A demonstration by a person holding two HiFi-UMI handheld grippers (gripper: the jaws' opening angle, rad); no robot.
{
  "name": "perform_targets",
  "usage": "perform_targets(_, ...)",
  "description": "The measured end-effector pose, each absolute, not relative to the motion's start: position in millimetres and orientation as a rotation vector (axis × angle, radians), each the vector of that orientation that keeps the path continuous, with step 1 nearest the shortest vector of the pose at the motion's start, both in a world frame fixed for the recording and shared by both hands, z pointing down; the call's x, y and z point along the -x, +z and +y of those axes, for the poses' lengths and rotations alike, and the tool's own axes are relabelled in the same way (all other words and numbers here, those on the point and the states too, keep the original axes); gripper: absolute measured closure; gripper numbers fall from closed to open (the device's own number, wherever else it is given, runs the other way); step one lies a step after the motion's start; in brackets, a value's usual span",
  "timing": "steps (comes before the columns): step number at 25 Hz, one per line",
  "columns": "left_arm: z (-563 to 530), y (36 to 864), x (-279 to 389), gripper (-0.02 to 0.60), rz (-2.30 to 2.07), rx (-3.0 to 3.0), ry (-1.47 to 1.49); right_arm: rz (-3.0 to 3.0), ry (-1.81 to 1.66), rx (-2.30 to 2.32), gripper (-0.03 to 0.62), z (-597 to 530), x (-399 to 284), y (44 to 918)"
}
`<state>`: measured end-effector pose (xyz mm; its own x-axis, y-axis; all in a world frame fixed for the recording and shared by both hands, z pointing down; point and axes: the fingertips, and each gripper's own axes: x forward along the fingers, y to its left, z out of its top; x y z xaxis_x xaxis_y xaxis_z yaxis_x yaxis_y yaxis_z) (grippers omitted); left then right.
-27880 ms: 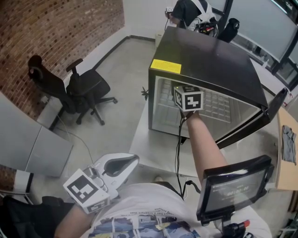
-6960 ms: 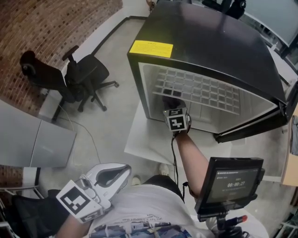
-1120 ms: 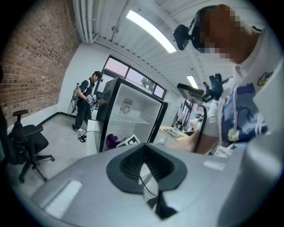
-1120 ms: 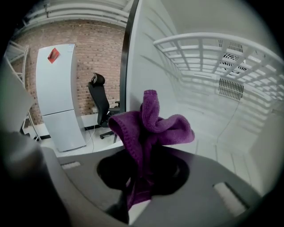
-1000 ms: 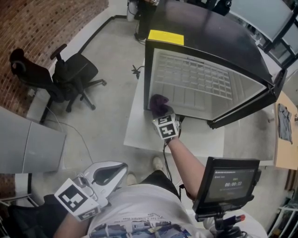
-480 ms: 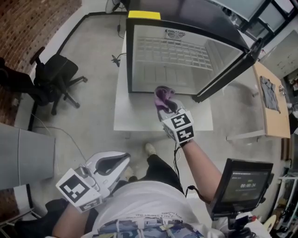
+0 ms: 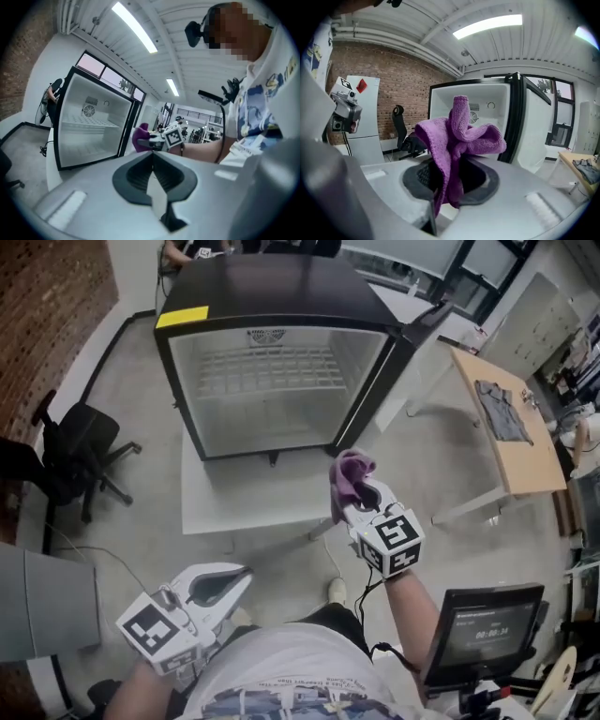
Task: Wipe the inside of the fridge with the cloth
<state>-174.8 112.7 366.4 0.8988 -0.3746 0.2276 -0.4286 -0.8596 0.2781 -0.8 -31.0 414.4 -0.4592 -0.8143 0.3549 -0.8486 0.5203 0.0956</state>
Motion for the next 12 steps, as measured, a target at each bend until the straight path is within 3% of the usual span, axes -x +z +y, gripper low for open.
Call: perform_targets(12,71,351,-24,0.574,-0.727,-2.738,0.133,-2.607,-0.047,-1.232,0.513,-44,-158,343)
